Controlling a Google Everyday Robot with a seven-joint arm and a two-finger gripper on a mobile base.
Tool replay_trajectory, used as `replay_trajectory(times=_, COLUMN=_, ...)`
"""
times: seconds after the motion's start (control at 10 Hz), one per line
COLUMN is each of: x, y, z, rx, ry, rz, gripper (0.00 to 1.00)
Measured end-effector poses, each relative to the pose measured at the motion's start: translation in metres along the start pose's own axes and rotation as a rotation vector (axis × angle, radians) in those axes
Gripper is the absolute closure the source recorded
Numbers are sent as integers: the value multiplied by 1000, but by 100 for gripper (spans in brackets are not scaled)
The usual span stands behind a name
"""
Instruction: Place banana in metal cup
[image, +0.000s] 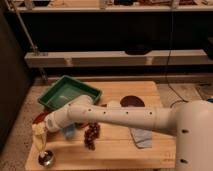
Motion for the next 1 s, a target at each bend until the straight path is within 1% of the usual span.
replay_trajectory(times=0.2, x=-7, y=3, z=5, rx=-10, ry=-12, rz=-4, gripper=100)
replay_trajectory(times=0.4, x=-13, y=10, z=6, rx=-5, ry=-6, rz=0, gripper=100)
replay_trajectory(times=0.5, x=-16, y=10, z=7, rx=-5, ry=-6, rz=-7, gripper=100)
replay_trajectory(times=0.6, x=-18, y=9, z=10, rx=-2, ry=-11, rz=-17, gripper=98)
replay_trajectory(times=0.8, x=-20, y=6, z=13, rx=4, ry=-15, rz=-27, gripper=82)
replay_trajectory(times=0.9, x=-20, y=5, z=15, rx=6, ry=-15, rz=-32, gripper=69)
replay_trajectory(times=1.0, x=-21, y=5, z=17, rx=8, ry=-17, rz=-34, gripper=60)
